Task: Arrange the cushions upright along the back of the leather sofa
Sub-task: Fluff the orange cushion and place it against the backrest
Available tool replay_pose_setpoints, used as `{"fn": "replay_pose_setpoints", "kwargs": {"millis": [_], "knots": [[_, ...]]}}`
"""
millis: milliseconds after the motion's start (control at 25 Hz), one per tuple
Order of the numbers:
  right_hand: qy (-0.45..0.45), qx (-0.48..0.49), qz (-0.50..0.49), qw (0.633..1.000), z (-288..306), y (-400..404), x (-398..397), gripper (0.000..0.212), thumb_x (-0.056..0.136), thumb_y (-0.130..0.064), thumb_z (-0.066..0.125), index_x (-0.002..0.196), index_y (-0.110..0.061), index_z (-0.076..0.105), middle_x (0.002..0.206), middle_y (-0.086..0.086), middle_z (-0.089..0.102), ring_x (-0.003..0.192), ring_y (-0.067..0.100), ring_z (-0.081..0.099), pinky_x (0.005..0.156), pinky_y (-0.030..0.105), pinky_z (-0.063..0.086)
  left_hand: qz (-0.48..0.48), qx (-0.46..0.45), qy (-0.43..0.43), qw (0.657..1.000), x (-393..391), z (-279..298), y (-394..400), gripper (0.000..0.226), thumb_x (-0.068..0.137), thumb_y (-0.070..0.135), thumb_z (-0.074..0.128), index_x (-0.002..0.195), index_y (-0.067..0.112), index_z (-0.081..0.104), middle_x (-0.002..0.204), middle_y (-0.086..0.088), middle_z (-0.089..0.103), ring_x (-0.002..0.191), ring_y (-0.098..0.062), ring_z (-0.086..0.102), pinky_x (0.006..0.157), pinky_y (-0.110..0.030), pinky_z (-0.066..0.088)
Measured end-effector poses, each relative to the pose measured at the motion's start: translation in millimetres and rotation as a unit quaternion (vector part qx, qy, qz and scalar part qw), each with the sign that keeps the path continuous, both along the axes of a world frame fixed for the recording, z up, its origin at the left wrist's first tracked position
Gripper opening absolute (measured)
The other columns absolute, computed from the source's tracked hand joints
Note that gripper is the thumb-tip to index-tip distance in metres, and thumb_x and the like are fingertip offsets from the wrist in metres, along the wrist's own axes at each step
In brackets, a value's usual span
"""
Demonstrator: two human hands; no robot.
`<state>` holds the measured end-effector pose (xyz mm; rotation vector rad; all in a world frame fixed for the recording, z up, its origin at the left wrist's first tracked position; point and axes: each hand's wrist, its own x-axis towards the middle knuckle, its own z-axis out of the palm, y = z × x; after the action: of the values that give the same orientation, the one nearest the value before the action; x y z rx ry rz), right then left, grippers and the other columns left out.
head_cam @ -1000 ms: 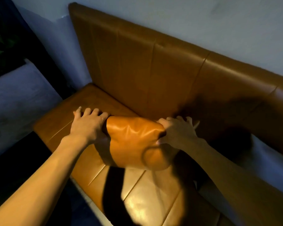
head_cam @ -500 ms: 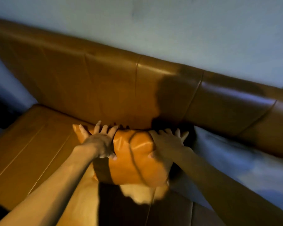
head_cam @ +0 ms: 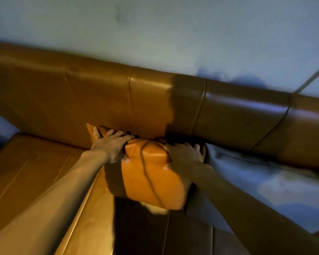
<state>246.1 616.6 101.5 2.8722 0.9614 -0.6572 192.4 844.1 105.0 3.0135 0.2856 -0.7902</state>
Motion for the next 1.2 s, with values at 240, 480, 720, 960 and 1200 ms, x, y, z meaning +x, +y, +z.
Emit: {"fn": "replay_pose_setpoints", "kwargs": {"millis": [240, 480, 720, 960, 1200], "knots": [[0.047, 0.037, -0.025, 0.998, -19, -11, 19, 0.085, 0.087, -0.047, 0.064, 0.154, -0.029, 0.014, 0.153, 0.008, 0.036, 0.139, 0.035, 0.032, 0.113, 0.059, 0.016, 0.015, 0.021, 0.018, 1.000, 20, -14, -15, 0.097, 0.085, 0.047, 0.067, 0.153, 0.038, -0.001, 0.164, 0.001, -0.001, 0.150, -0.028, -0.013, 0.109, -0.074, -0.008], [0.003, 0.054, -0.026, 0.998, -18, -6, 5, 0.091, 0.083, -0.057, 0.062, 0.153, -0.027, 0.012, 0.152, 0.008, 0.032, 0.141, 0.035, 0.026, 0.113, 0.066, 0.004, -0.006, -0.047, 0.042, 0.998, 28, -15, -45, 0.109, 0.072, 0.064, 0.071, 0.152, 0.043, 0.000, 0.164, 0.007, 0.001, 0.150, -0.024, -0.010, 0.106, -0.077, -0.008], [0.009, 0.068, -0.053, 0.996, -28, 1, 7, 0.059, 0.092, -0.024, 0.057, 0.144, -0.031, 0.030, 0.142, 0.004, 0.046, 0.132, 0.032, 0.042, 0.110, 0.060, 0.021, -0.007, -0.060, -0.024, 0.998, 22, -26, -47, 0.090, 0.081, 0.062, 0.063, 0.152, 0.043, 0.010, 0.159, 0.006, 0.018, 0.146, -0.028, 0.007, 0.106, -0.077, -0.003], [0.015, 0.119, -0.047, 0.992, -24, -7, 6, 0.063, 0.089, -0.035, 0.062, 0.145, -0.036, 0.033, 0.140, 0.000, 0.053, 0.127, 0.028, 0.049, 0.110, 0.052, 0.031, 0.000, -0.048, -0.062, 0.997, 15, -18, -49, 0.079, 0.080, 0.063, 0.063, 0.147, 0.044, 0.024, 0.149, 0.001, 0.034, 0.138, -0.030, 0.023, 0.108, -0.074, 0.008], [-0.048, 0.147, -0.032, 0.987, -6, -2, 1, 0.059, 0.086, -0.046, 0.065, 0.140, -0.035, 0.041, 0.138, -0.002, 0.055, 0.131, 0.028, 0.043, 0.107, 0.059, 0.022, 0.032, -0.044, -0.081, 0.995, 14, 2, -40, 0.076, 0.078, 0.060, 0.069, 0.143, 0.045, 0.032, 0.143, -0.004, 0.036, 0.135, -0.033, 0.022, 0.106, -0.078, 0.005]]}}
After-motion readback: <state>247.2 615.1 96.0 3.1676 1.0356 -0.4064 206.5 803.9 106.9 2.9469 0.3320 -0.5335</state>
